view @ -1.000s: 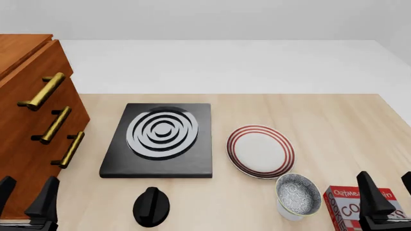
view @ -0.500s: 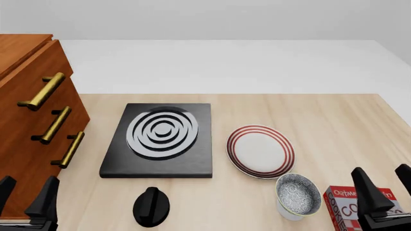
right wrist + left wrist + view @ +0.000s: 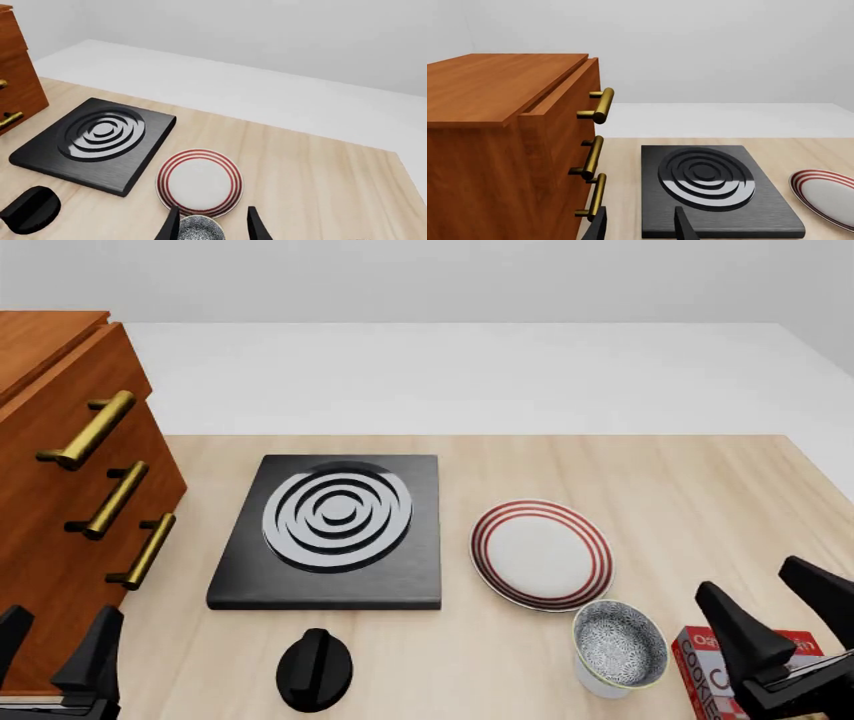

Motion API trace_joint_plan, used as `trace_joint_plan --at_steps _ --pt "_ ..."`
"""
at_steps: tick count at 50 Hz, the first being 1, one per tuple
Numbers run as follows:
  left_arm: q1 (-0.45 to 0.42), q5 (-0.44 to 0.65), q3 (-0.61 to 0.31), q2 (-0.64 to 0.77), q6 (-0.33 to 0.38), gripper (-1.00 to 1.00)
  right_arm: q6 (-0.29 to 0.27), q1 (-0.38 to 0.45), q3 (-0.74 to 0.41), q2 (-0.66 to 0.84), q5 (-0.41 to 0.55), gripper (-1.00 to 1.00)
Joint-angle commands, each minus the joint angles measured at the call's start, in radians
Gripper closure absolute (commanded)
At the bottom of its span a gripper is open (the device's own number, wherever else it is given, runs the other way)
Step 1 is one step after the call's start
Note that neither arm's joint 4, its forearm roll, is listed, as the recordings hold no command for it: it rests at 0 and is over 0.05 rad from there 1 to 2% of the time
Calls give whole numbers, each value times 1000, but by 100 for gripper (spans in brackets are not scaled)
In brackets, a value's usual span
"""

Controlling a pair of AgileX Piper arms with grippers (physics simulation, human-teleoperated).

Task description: Pick the akita bowl on the ramekin and place it on the plate.

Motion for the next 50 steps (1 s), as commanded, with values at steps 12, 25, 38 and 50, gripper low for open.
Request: trace_joint_plan --at_steps 12,25,38,50 --pt "0 0 0 0 0 -100 -127 224 -38 215 167 -100" --pt "0 0 0 0 0 -100 -141 268 -17 349 127 -100" --pt "0 0 0 0 0 -100 -207 268 -25 496 116 -100" --pt "0 0 0 0 0 -100 -198 282 24 574 46 -100"
